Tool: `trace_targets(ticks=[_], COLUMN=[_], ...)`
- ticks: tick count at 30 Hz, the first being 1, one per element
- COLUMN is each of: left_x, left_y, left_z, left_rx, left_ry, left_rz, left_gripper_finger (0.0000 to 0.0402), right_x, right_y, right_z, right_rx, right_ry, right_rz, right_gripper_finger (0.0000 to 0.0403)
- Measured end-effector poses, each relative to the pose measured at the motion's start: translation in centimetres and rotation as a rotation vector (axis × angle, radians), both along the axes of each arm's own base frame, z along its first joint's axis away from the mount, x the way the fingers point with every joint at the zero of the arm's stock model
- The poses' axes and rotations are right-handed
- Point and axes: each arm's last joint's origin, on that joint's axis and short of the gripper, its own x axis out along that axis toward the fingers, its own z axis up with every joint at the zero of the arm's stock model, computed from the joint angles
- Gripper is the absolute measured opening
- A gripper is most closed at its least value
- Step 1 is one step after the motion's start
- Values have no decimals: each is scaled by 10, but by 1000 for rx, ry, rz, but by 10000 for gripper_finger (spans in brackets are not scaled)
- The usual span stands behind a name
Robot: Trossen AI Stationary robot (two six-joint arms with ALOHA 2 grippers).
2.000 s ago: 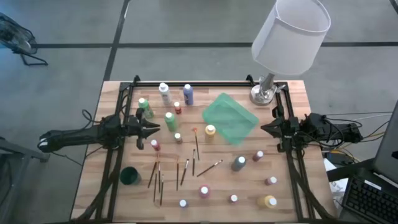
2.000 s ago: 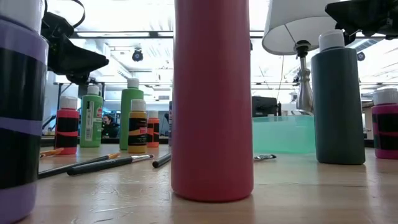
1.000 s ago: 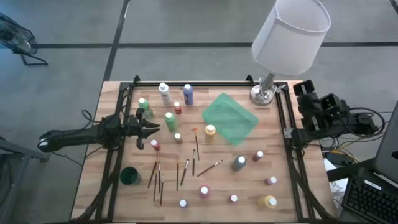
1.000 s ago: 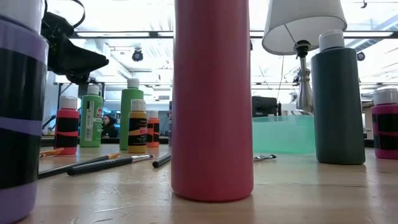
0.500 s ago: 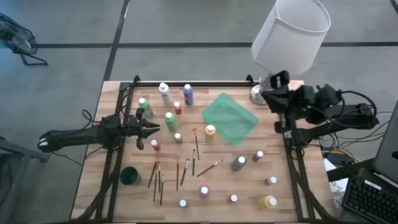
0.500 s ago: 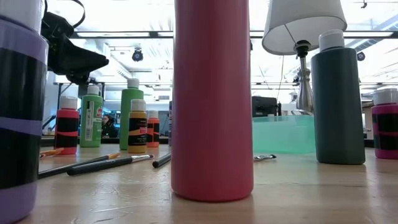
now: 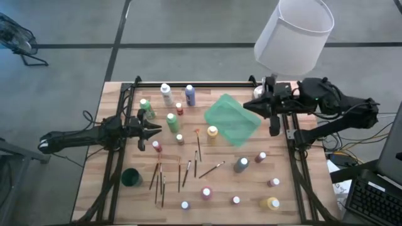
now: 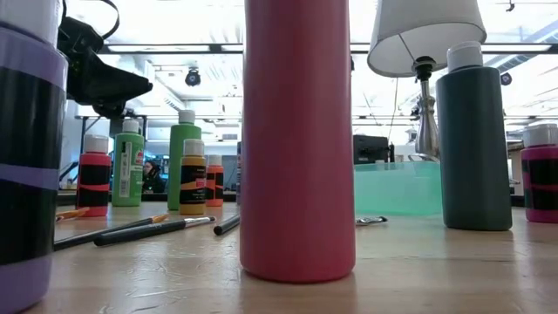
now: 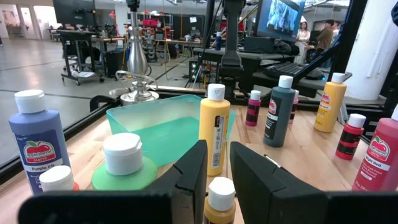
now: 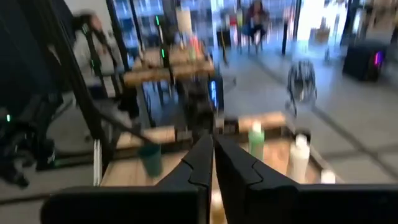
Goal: Pick & Place Paint Supplies
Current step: Put the big blue paint bottle into the green bin
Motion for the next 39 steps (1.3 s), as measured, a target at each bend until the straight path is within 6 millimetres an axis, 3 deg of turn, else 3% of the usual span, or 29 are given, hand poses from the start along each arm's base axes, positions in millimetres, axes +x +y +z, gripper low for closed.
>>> trace_targets(ticks=[8,17,25,39], left_x=[0,0,0,0], left_y=[0,0,0,0], left_z=[0,0,0,-1], left_rx=[0,0,0,-2], left_ry=[0,0,2,10], left_rz=[0,0,-1,0], left_gripper_finger=[76,76,76,76], right_x=[-9,-9,-4,15], right_y=[7,29,63,105], right_z=[-5,-6,-17,-71], right_rx=[136,225,286,339], right_ry=[264,325,421,847], right_rz=[-2,92,160,-30], right_gripper_finger=[102,183,176,185])
